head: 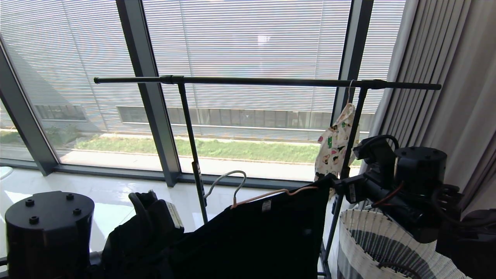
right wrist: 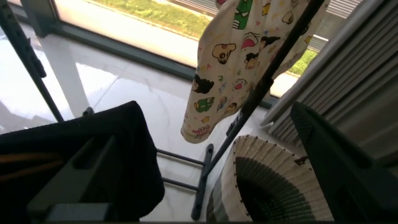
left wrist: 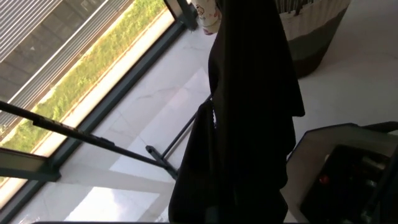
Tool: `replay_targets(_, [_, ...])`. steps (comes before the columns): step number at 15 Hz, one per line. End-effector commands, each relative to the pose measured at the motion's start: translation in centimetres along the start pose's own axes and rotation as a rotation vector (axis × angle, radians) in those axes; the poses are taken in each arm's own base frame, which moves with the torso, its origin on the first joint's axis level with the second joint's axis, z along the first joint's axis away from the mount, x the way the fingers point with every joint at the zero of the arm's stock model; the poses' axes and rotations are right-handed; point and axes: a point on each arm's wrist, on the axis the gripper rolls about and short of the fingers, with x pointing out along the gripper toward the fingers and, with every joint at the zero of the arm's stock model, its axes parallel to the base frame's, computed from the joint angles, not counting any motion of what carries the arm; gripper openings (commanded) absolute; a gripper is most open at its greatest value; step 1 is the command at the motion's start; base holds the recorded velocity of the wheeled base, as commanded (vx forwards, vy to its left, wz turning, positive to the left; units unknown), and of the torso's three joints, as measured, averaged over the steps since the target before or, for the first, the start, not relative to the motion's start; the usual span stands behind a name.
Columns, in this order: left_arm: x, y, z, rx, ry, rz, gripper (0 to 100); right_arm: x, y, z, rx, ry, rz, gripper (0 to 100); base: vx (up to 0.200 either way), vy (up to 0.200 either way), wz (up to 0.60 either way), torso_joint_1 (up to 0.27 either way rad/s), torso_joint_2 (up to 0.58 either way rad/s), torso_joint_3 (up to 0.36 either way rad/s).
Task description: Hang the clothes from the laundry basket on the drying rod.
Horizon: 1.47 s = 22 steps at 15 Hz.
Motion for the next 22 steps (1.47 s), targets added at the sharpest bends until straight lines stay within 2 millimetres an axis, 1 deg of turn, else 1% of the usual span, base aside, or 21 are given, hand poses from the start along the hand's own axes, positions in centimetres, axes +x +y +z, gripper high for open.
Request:
replay_targets(1, [0.1,0.0,-0.1,-0.002,0.006,0.001,0,-0.2,-0.1,0.2,0.003,-0.009,-0.002,100,0.000,0.000,0.00,0.000,0.00,0.000])
replay_targets(2, [0.3,0.2,-0.2,-0.007,0.019,0.006,0,-0.4,-0.1,0.6,0.006,-0.023,0.002,100,0.000,0.000,0.00,0.000,0.00,0.000])
replay_targets(3, [0.8,0.3,-0.6,-0.015,0.050,0.015,0,-1.0,0.0,1.5,0.010,-0.040,0.024,100,0.000,0.000,0.00,0.000,0.00,0.000])
replay_targets(5, [2.3,0.6,-1.5,-0.062,0.151,0.066,0,-2.6,-0.3,3.3,0.003,-0.038,0.105,100,0.000,0.000,0.00,0.000,0.00,0.000])
replay_targets(6, [2.8,0.7,-1.4,-0.103,0.163,0.088,0,-3.2,-0.5,4.0,0.001,-0.035,0.150,100,0.000,0.000,0.00,0.000,0.00,0.000])
replay_targets(7, [3.0,0.7,-0.8,-0.128,0.143,0.084,0,-3.5,-0.6,4.3,0.000,-0.033,0.173,100,0.000,0.000,0.00,0.000,0.00,0.000])
replay_targets(9, [2.9,0.7,-0.4,-0.128,0.125,0.080,0,-3.5,-0.5,4.6,-0.007,-0.042,0.188,100,0.000,0.000,0.00,0.000,0.00,0.000])
replay_targets(11, [2.6,0.4,-0.1,-0.119,0.103,0.069,0,-3.8,-0.7,5.2,-0.009,-0.026,0.281,100,0.000,0.000,0.00,0.000,0.00,0.000])
replay_targets(13, [2.6,0.1,0.2,-0.109,0.091,0.056,0,-3.8,-1.4,6.2,-0.015,0.022,0.388,100,0.000,0.000,0.00,0.000,0.00,0.000])
replay_targets(15, [2.6,0.2,0.4,-0.106,0.073,0.062,0,-3.6,-1.8,7.1,-0.022,0.042,0.415,100,0.000,0.000,0.00,0.000,0.00,0.000])
replay_targets(17, [2.6,0.2,0.6,-0.107,0.059,0.067,0,-4.0,-1.6,7.3,-0.050,0.041,0.432,100,0.000,0.000,0.00,0.000,0.00,0.000])
replay_targets(18, [2.6,0.2,0.6,-0.107,0.054,0.059,0,-4.7,-1.3,7.2,-0.093,0.052,0.476,100,0.000,0.000,0.00,0.000,0.00,0.000])
replay_targets(20, [1.9,0.0,0.8,-0.096,-0.002,-0.011,0,-6.3,-0.9,6.8,-0.195,0.094,0.622,100,0.000,0.000,0.00,0.000,0.00,0.000])
replay_targets(22, [1.2,-0.4,0.6,-0.055,-0.041,-0.090,0,-7.3,-0.3,6.1,-0.317,0.129,0.753,100,0.000,0.000,0.00,0.000,0.00,0.000])
